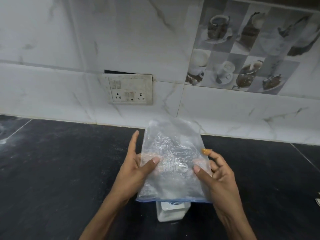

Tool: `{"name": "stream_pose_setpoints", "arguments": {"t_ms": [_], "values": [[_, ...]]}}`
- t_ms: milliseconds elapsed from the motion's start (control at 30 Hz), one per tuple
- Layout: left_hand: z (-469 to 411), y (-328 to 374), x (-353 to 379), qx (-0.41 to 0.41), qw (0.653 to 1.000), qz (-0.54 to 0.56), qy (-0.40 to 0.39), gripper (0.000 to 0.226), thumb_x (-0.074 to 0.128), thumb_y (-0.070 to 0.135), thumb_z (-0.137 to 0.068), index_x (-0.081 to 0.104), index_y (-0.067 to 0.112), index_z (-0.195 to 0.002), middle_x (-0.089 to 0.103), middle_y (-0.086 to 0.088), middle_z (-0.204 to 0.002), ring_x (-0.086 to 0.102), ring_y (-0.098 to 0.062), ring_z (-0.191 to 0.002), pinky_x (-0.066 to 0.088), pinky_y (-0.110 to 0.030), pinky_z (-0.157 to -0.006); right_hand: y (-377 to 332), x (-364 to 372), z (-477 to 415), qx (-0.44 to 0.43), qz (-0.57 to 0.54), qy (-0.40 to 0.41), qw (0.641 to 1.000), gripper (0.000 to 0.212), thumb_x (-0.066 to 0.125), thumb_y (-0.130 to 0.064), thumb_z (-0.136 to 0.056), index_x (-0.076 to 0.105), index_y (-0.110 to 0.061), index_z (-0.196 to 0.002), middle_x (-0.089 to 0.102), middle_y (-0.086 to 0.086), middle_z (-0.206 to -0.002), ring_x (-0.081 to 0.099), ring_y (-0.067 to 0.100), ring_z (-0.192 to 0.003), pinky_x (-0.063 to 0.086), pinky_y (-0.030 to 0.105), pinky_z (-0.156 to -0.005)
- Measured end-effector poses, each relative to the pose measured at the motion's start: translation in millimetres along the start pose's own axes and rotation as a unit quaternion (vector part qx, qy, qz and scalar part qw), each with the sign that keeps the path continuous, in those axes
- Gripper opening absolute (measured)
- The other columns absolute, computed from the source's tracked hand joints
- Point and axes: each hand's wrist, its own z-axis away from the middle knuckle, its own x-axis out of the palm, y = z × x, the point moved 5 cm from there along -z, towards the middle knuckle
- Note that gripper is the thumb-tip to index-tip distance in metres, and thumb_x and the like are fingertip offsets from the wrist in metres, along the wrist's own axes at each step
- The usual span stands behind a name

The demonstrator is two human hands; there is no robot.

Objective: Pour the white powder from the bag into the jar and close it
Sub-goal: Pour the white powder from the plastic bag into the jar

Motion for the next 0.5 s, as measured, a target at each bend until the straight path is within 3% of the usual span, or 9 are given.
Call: {"name": "stream_pose_setpoints", "arguments": {"t_ms": [67, 133, 200, 233, 267, 300, 333, 400, 500], "values": [[0, 2, -7, 0.010, 1.000, -0.026, -0.009, 0.092, 0.072, 0.025, -0.087, 0.015, 0.054, -0.152, 0.076, -0.002, -0.110, 0.073, -0.015, -0.103, 0.058, -0.028, -0.084, 3, -3, -2, -0.001, 0.011, 0.002, 1.000, 0.043, 0.079, -0.005, -0.073, 0.073, -0.030, -0.108, 0.077, 0.003, -0.111, 0.076, 0.019, -0.096, 0.060, 0.026, -0.070], [1, 9, -12, 0.019, 0.999, -0.047, -0.017, 0.079, 0.068, 0.013, -0.092, 0.027, 0.041, -0.154, 0.077, -0.001, -0.106, 0.074, -0.012, -0.098, 0.057, -0.021, -0.077, 6, -6, -5, 0.005, 0.014, 0.004, 1.000, 0.046, 0.080, -0.002, -0.071, 0.075, -0.025, -0.110, 0.077, 0.001, -0.111, 0.076, 0.015, -0.096, 0.060, 0.023, -0.070], [1, 16, -14, 0.022, 0.996, -0.086, -0.025, 0.068, 0.069, 0.005, -0.090, 0.043, 0.027, -0.149, 0.077, 0.003, -0.103, 0.068, 0.009, -0.084, 0.051, -0.009, -0.070, 6, -7, -8, 0.009, -0.003, -0.002, 1.000, 0.044, 0.083, -0.008, -0.068, 0.076, -0.023, -0.109, 0.078, 0.004, -0.108, 0.076, 0.017, -0.096, 0.060, 0.022, -0.071], [0, 17, -15, 0.017, 0.992, -0.119, -0.028, 0.066, 0.073, 0.004, -0.087, 0.048, 0.021, -0.146, 0.077, 0.005, -0.101, 0.052, 0.021, -0.070, 0.042, -0.002, -0.062, 6, -6, -9, 0.005, -0.002, -0.002, 1.000, 0.043, 0.083, -0.014, -0.065, 0.077, -0.023, -0.107, 0.079, 0.005, -0.106, 0.076, 0.018, -0.096, 0.060, 0.022, -0.073], [0, 20, -17, 0.012, 0.988, -0.155, -0.027, 0.067, 0.078, 0.004, -0.083, 0.052, 0.018, -0.143, 0.064, 0.002, -0.114, 0.033, 0.025, -0.065, 0.040, 0.005, -0.066, 4, -6, -10, -0.003, 0.009, 0.001, 1.000, 0.042, 0.084, -0.019, -0.062, 0.078, -0.023, -0.104, 0.080, 0.006, -0.104, 0.076, 0.017, -0.094, 0.059, 0.021, -0.074], [-1, 22, -19, 0.007, 0.982, -0.187, -0.023, 0.069, 0.083, 0.005, -0.078, 0.056, 0.018, -0.140, 0.058, 0.009, -0.113, 0.023, 0.016, -0.058, 0.020, -0.003, -0.055, 3, -6, -11, -0.014, 0.023, 0.005, 1.000, 0.041, 0.084, -0.021, -0.060, 0.079, -0.025, -0.100, 0.080, 0.005, -0.101, 0.076, 0.015, -0.091, 0.059, 0.020, -0.074], [-2, 25, -21, 0.004, 0.977, -0.213, -0.018, 0.067, 0.086, 0.007, -0.076, 0.060, 0.020, -0.136, 0.050, 0.009, -0.117, 0.042, 0.019, -0.050, 0.031, -0.002, -0.050, 1, -6, -12, -0.026, 0.038, 0.007, 0.999, 0.039, 0.084, -0.022, -0.059, 0.080, -0.026, -0.097, 0.080, 0.005, -0.098, 0.075, 0.013, -0.087, 0.059, 0.019, -0.073], [-4, 30, -25, 0.008, 0.970, -0.244, -0.007, 0.052, 0.087, 0.011, -0.075, 0.069, 0.026, -0.121, 0.068, 0.002, -0.116, 0.066, 0.015, -0.078, 0.044, -0.001, -0.060, -3, -5, -12, -0.060, 0.079, 0.017, 0.995, 0.033, 0.084, -0.024, -0.060, 0.081, -0.030, -0.093, 0.081, 0.002, -0.091, 0.075, 0.011, -0.078, 0.059, 0.019, -0.070], [-5, 37, -29, 0.051, 0.956, -0.289, 0.025, 0.019, 0.085, 0.018, -0.078, 0.075, 0.029, -0.091, 0.067, 0.007, -0.094, 0.061, 0.002, -0.076, 0.045, -0.007, -0.064, -13, -4, -10, -0.134, 0.172, 0.045, 0.975, 0.021, 0.082, -0.035, -0.065, 0.079, -0.030, -0.085, 0.074, 0.000, -0.085, 0.067, 0.020, -0.071, 0.058, 0.026, -0.068]]}}
